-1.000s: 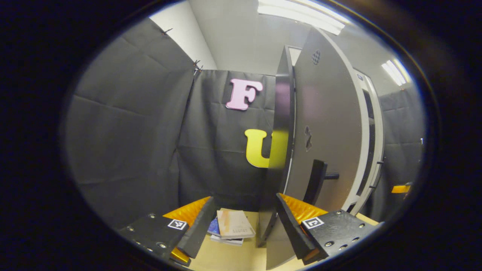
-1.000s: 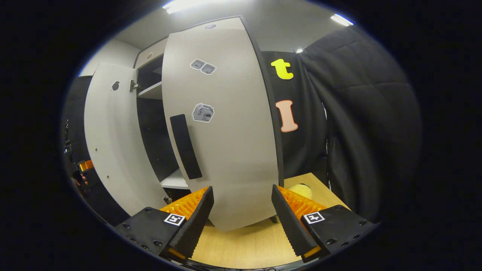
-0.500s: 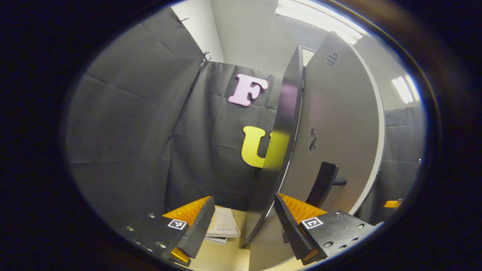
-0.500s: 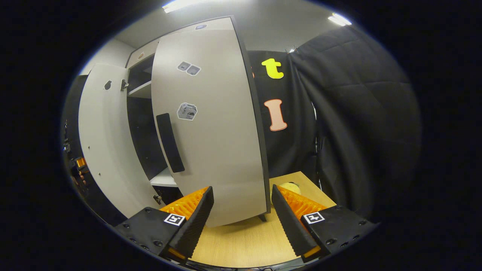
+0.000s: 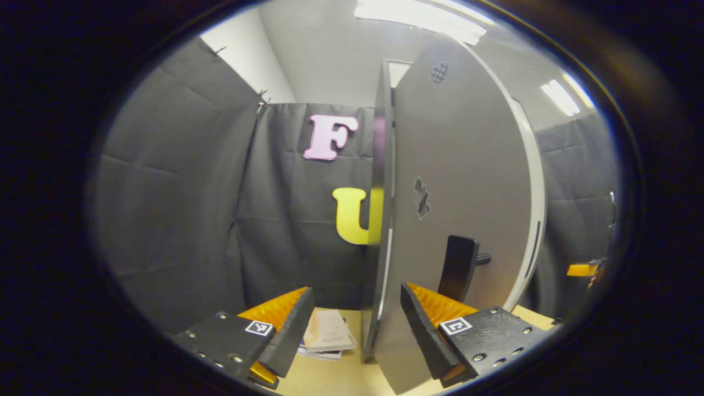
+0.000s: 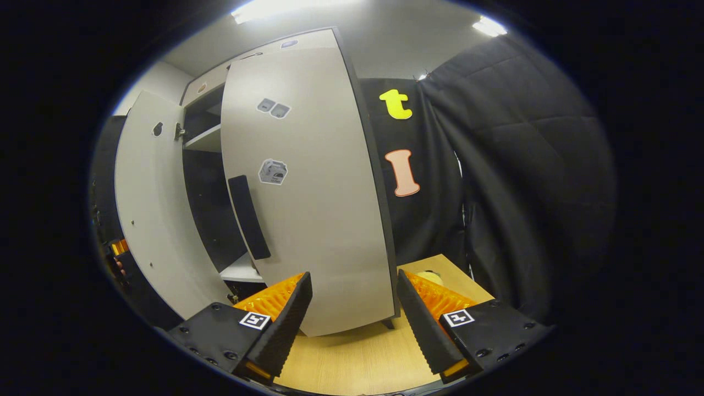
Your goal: Grab one shoe with the right hand and put it into the shoe cabinet, grab the other shoe with the left hand and put it into the shoe cabinet; then close the right door with the right hand and the left door with the left hand.
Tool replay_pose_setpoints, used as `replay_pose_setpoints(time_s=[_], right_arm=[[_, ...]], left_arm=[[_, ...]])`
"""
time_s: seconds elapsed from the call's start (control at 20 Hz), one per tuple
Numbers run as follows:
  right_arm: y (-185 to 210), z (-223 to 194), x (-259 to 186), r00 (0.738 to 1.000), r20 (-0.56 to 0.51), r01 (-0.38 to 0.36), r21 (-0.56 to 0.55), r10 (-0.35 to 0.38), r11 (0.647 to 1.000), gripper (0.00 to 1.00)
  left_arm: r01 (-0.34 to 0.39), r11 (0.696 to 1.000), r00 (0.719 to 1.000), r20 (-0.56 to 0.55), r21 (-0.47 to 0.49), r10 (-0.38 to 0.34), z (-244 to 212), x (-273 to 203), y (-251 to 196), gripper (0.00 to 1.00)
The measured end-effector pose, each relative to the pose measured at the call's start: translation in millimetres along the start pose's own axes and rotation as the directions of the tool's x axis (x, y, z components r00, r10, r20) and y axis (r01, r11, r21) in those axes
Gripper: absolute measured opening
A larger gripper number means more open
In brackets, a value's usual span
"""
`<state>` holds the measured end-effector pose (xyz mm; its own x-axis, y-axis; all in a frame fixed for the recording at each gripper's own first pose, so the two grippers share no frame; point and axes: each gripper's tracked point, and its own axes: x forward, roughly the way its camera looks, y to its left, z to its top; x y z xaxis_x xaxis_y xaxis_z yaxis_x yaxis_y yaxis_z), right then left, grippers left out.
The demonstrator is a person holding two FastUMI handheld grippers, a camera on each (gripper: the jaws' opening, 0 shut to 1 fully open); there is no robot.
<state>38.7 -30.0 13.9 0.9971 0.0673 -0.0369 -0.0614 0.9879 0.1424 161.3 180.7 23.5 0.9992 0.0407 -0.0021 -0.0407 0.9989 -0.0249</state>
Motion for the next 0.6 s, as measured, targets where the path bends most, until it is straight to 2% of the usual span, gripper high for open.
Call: replay_pose_setpoints(time_s=[0.25,0.3,0.35,0.5,0.55,0.6], right_arm=[[-14.1,-3.3,-7.5,0.999,0.009,0.043,0.0,-0.043,0.999,0.98],[-18.4,-4.6,-10.4,0.999,0.008,0.053,0.01,-0.053,0.999,0.98],[-22.4,-4.6,-12.6,0.998,0.009,0.065,0.022,-0.066,0.998,0.98],[-40.8,2.3,-23.6,0.992,0.038,0.119,0.036,-0.12,0.992,0.98],[-49.2,4.4,-29.1,0.988,0.049,0.143,0.034,-0.145,0.989,0.98],[-57.3,6.4,-35.0,0.984,0.061,0.167,0.035,-0.169,0.985,0.98]], left_arm=[[0.108,0.994,0.994,-0.004,-0.029,-0.109,-5.7,15.8,-51.5,0.93],[0.135,0.99,0.991,-0.001,-0.028,-0.135,-6.5,21.2,-63.5,1.0],[0.162,0.986,0.987,0.002,-0.022,-0.162,-7.0,26.4,-76.1,1.0],[0.234,0.972,0.972,-0.022,-0.022,-0.234,-22.4,49.3,-113.6,0.87],[0.245,0.969,0.969,-0.022,-0.019,-0.246,-22.9,55.3,-126.6,1.0],[0.237,0.971,0.971,-0.013,-0.004,-0.237,-21.9,58.2,-134.6,1.0]])
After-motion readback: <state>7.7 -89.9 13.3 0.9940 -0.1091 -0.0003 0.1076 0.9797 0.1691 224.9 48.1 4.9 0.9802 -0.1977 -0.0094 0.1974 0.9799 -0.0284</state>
